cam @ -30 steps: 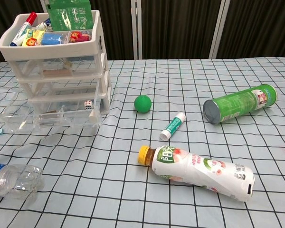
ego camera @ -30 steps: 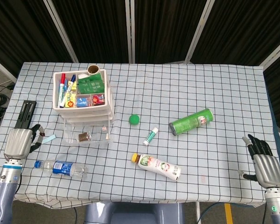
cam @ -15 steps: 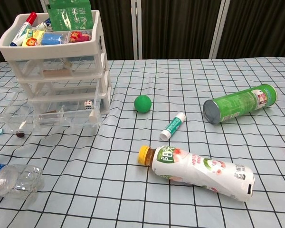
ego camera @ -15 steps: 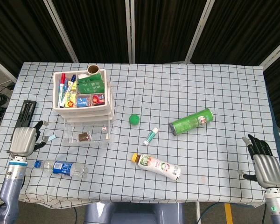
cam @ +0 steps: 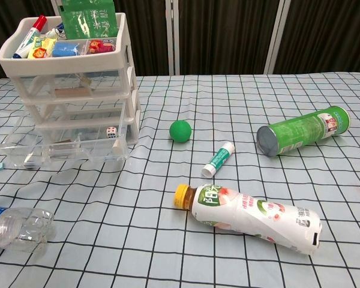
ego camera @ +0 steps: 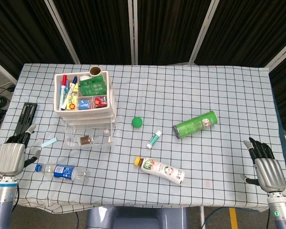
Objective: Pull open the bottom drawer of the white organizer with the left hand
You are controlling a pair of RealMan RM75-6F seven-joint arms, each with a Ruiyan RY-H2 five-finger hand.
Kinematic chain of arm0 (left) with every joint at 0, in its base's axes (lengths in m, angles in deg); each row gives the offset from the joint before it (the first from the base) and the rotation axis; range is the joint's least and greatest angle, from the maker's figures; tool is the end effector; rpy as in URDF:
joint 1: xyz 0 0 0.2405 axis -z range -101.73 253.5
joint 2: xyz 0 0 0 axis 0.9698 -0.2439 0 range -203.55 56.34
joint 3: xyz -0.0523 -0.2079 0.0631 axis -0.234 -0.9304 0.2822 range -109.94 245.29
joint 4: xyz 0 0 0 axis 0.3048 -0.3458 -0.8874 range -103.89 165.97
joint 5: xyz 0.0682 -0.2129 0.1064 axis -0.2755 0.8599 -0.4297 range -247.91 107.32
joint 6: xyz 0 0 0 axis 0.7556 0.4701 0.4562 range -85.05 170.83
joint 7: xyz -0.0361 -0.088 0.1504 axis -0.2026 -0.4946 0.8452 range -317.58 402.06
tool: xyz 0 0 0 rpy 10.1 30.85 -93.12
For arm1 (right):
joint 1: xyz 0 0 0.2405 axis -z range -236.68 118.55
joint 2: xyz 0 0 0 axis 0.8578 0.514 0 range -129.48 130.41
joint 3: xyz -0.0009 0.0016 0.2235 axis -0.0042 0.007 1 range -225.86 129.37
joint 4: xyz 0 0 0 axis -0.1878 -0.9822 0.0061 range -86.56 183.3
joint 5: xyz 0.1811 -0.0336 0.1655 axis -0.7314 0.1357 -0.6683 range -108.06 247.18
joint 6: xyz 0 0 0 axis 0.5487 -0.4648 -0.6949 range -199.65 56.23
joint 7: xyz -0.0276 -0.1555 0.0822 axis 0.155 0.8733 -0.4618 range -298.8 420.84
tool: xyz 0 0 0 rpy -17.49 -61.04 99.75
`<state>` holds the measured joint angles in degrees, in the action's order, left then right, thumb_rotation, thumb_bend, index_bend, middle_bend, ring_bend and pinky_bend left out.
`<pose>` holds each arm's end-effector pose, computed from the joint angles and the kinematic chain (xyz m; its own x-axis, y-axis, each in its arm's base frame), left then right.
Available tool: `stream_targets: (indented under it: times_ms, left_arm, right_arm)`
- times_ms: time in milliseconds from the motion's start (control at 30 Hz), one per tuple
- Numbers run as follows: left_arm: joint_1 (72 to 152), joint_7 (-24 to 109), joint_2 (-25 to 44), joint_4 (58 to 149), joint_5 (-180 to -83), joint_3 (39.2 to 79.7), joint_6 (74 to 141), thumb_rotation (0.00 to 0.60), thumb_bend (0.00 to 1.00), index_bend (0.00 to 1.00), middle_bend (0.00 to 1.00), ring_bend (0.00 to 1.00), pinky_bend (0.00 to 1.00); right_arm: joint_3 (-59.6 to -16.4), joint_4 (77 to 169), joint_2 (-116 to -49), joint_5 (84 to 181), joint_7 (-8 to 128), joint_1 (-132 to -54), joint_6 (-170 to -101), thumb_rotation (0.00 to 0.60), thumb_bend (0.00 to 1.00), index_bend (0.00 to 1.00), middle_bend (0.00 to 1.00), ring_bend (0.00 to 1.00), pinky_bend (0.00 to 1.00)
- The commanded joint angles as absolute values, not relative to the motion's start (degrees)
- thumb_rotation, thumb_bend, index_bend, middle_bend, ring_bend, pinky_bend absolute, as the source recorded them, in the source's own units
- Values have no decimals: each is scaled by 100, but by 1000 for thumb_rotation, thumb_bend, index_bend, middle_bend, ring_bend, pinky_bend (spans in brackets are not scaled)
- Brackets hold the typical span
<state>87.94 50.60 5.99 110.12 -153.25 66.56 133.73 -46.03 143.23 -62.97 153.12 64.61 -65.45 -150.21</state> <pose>-0.2835 0.2458 0.0640 0.4817 -0.1180 0.8684 0.8702 -0.0530 -0.4899 -0.2973 -0.2185 0.0908 0.4180 -0.1211 0.9003 -0.9071 -0.0023 0.4208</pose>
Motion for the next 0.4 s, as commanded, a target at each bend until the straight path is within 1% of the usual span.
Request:
stream_targets:
  times_ms: [33,67,133,267,400]
  left_arm:
    - [8576,5313,282,11499,-15317,6848,13391,600,128,0,0,0,0]
    - [8529,5329,164,11726,-15333,6884,13390,600,123,0,0,0,0]
    - [8486,5338,82,11877,-15410,6903,13458,600,115,0,0,0,0]
    - [8424,5388,20,11999,-15549,6907,13581,600,112,0,0,0,0]
    - [8389,5394,-13,12055,-15539,6871,13513,600,111,0,0,0,0]
  right_arm:
    - [-4624,14296,-6330,15375,6467,-6549,-15050,600,18,0,0,0,0]
    - [-4634,14287,-6345,15400,6465,-6551,-15051,600,18,0,0,0,0]
    - [-4639,14275,-6356,15414,6461,-6553,-15054,600,18,0,0,0,0]
    - [-4644,14246,-6375,15434,6460,-6552,-15067,600,18,0,0,0,0]
    - [-4664,14249,-6378,15491,6463,-6540,-15107,600,18,0,0,0,0]
